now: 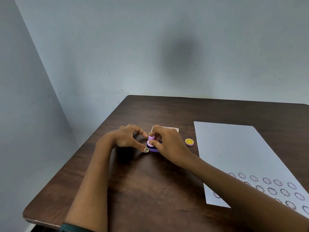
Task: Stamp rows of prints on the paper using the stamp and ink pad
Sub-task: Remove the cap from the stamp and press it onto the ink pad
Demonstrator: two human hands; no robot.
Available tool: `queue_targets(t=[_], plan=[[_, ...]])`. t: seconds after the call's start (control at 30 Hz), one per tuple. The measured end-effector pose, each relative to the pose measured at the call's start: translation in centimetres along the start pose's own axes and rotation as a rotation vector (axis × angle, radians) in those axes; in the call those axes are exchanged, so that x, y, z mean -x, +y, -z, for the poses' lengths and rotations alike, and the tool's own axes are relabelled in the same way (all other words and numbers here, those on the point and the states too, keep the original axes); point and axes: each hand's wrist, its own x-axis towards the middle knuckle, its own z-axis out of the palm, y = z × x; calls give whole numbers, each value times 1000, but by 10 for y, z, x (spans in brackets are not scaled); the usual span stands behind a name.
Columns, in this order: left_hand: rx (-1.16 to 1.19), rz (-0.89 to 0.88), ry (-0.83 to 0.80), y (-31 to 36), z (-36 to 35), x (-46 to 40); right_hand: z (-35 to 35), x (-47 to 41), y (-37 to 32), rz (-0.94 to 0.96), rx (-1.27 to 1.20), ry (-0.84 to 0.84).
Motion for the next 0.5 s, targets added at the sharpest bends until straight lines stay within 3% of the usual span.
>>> queue_targets(t=[0.17, 0.27, 0.5], plan=[[-2, 7, -8, 1, 1, 0, 10, -3, 0, -94, -112, 48], [-8, 3, -1, 0, 1, 1, 23, -2, 4, -287, -296, 162], [-10, -4, -12, 0, 1, 1, 68, 7, 6, -607, -1407, 43]])
